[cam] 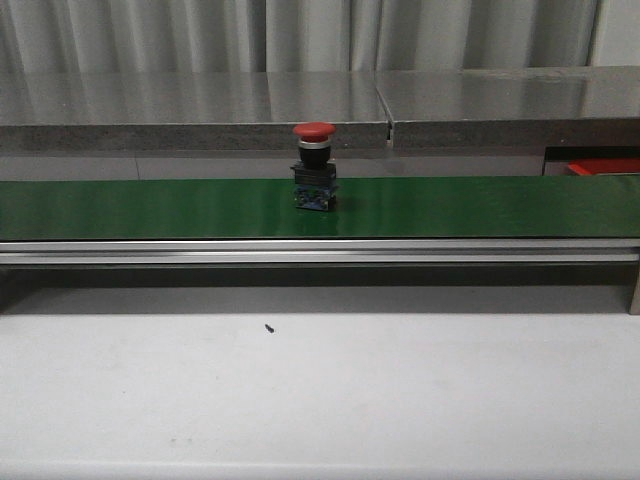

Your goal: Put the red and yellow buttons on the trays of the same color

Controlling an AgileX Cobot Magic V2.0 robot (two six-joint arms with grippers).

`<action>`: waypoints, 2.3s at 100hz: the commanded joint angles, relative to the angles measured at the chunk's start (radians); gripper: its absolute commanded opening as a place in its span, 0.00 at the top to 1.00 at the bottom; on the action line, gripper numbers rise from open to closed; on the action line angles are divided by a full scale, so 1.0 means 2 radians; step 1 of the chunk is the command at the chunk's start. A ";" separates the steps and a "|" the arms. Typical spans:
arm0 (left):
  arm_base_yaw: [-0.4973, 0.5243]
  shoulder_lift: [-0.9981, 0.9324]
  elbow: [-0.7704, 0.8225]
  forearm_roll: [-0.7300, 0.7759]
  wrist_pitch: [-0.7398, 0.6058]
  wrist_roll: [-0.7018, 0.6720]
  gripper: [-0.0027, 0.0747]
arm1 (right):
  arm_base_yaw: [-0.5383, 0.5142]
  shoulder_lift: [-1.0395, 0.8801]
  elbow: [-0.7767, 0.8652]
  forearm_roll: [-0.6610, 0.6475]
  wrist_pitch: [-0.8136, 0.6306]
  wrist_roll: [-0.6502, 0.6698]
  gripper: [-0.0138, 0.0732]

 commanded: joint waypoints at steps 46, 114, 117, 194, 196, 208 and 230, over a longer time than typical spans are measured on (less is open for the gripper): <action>-0.005 -0.002 -0.013 -0.009 -0.037 -0.004 0.99 | 0.004 -0.095 -0.088 0.061 0.105 -0.073 0.11; -0.005 -0.002 -0.013 -0.009 -0.037 -0.004 0.99 | 0.200 -0.222 0.108 0.043 0.119 -0.114 0.11; -0.005 -0.002 -0.013 -0.009 -0.037 -0.004 0.99 | 0.205 -0.222 0.115 0.043 0.117 -0.114 0.11; -0.005 -0.002 -0.013 -0.009 -0.037 -0.004 0.99 | 0.244 -0.171 0.131 0.015 0.017 -0.088 0.45; -0.005 -0.002 -0.013 -0.009 -0.037 -0.004 0.99 | 0.242 -0.171 0.131 0.012 0.020 -0.085 0.51; -0.005 -0.002 -0.013 -0.009 -0.037 -0.004 0.99 | 0.233 -0.173 0.131 0.011 0.036 -0.081 0.74; -0.005 -0.002 -0.013 -0.009 -0.037 -0.004 0.99 | 0.186 -0.206 0.119 0.012 0.038 -0.081 0.74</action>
